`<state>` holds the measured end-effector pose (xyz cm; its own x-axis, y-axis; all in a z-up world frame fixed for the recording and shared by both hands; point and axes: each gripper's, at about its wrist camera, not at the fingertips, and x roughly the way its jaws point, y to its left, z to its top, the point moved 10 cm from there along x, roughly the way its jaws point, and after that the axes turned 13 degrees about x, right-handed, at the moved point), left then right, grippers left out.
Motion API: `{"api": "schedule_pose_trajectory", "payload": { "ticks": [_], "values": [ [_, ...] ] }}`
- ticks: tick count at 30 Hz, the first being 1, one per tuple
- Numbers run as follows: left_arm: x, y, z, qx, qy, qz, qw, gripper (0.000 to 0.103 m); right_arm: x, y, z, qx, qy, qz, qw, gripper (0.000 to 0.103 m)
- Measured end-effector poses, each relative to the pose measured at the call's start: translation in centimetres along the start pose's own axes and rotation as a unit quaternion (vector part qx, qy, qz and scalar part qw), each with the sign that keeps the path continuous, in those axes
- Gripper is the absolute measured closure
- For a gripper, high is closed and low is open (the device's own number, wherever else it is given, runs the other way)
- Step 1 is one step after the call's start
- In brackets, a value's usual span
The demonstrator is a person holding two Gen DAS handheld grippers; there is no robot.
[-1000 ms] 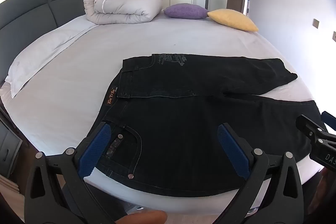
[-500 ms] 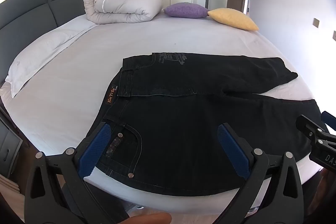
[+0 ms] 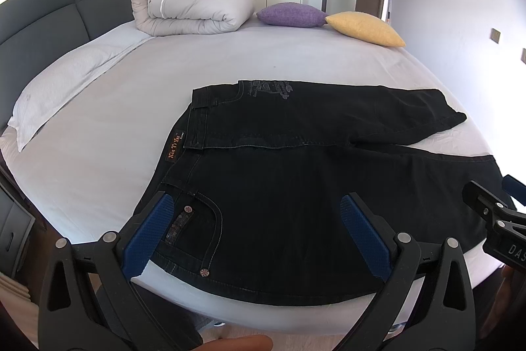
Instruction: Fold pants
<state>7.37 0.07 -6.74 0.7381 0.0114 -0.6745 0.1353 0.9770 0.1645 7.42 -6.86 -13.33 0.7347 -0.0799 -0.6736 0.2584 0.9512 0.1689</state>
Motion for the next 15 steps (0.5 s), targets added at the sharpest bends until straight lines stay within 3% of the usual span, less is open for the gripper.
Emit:
{"api": "schedule_pose_trajectory", "payload": {
  "ticks": [15],
  "values": [
    [0.01,-0.01,-0.02,0.0,0.001,-0.001,1.0,0.0,0.09,-0.02,-0.13,0.0,0.001,0.0,1.0,0.0]
  ]
}}
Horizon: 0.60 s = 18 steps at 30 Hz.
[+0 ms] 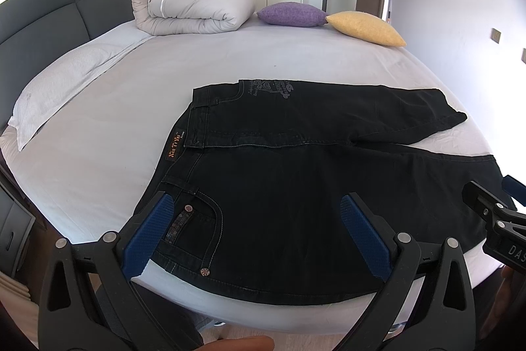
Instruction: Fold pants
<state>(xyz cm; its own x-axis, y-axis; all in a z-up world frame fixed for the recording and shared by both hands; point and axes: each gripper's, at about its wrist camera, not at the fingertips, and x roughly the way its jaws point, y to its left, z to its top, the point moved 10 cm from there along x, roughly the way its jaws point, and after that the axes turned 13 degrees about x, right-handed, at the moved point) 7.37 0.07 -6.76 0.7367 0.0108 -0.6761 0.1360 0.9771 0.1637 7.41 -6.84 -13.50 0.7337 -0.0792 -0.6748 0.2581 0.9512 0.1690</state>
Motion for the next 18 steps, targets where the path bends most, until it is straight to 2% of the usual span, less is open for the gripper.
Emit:
{"api": "schedule_pose_trajectory", "payload": {
  "ticks": [18],
  "values": [
    [-0.05,-0.04,-0.02,0.0,0.001,-0.001,1.0,0.0,0.04,0.16,-0.17,0.0,0.001,0.0,1.0,0.0]
  ]
}}
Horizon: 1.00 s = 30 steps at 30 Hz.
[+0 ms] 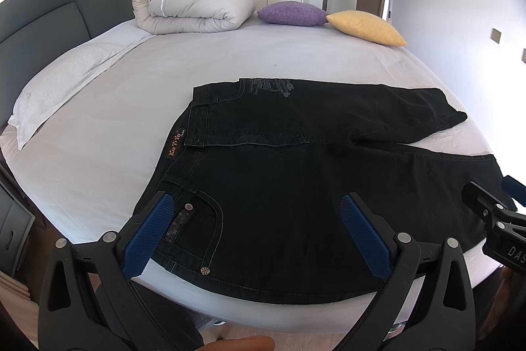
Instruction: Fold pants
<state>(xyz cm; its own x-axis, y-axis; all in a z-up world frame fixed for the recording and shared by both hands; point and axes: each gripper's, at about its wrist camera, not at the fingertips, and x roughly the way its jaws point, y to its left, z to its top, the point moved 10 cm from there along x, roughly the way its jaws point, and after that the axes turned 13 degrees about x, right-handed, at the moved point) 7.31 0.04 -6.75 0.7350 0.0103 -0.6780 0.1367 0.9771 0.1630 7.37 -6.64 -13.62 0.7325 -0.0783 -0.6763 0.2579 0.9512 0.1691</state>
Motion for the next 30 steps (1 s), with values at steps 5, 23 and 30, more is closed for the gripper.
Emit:
{"api": "schedule_pose_trajectory", "payload": {
  "ticks": [5,23,30],
  "values": [
    [0.1,0.0,-0.3,0.0,0.0,0.0,1.0,0.0,0.1,0.0,-0.1,0.0,0.0,0.0,1.0,0.0],
    [0.5,-0.2,-0.9,-0.001,0.002,-0.001,1.0,0.0,0.1,0.2,-0.2,-0.001,0.001,0.0,1.0,0.0],
    [1.7,-1.0,-2.1,0.0,0.009,0.004,1.0,0.0,0.2,1.0,-1.1,-0.002,0.003,0.001,1.0,0.0]
  ]
}}
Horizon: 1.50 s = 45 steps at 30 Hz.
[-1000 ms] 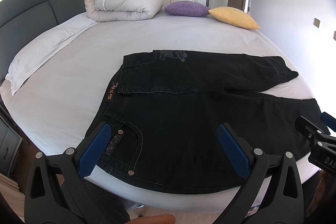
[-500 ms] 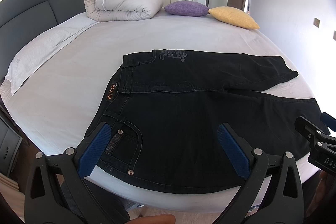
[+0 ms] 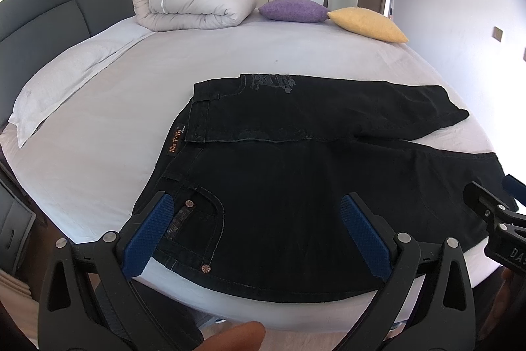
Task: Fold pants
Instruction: 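Grasp the jeans waistband with the left tool while the right tool grasps the waistband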
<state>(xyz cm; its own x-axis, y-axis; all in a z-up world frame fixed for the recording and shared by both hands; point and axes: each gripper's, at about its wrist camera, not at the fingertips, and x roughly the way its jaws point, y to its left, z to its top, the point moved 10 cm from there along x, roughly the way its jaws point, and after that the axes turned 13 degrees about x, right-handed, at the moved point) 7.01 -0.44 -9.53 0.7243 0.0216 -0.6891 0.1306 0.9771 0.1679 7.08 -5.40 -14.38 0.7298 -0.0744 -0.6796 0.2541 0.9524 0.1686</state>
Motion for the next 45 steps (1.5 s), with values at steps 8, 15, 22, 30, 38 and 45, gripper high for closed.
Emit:
{"api": "schedule_pose_trajectory", "payload": {
  "ticks": [8,15,22,30,38,45],
  "values": [
    [0.6,-0.9,-0.5,-0.03,0.014,-0.077,0.9965,0.0,0.8,0.2,0.1,-0.003,0.004,0.012,1.0,0.0],
    [2.0,-1.8,-2.4,-0.033,0.045,-0.156,0.9861,0.0,1.6,0.0,1.2,-0.004,0.009,0.048,0.999,0.0],
    [6.0,0.0,-2.6,-0.014,0.075,-0.143,0.9867,0.0,3.3,-0.2,3.4,-0.029,0.015,0.092,0.995,0.0],
    [15.6,7.2,10.2,0.07,-0.006,-0.144,0.987,0.0,6.9,0.0,6.1,-0.095,0.037,0.14,0.985,0.003],
    [30.2,8.9,18.4,0.156,0.065,-0.2,0.9652,0.0,10.0,0.0,6.4,-0.157,0.075,0.186,0.967,0.01],
    [37.5,8.8,17.2,0.197,0.135,-0.232,0.9429,0.009,14.6,1.4,7.8,-0.179,0.107,0.198,0.958,0.027]
  ]
}}
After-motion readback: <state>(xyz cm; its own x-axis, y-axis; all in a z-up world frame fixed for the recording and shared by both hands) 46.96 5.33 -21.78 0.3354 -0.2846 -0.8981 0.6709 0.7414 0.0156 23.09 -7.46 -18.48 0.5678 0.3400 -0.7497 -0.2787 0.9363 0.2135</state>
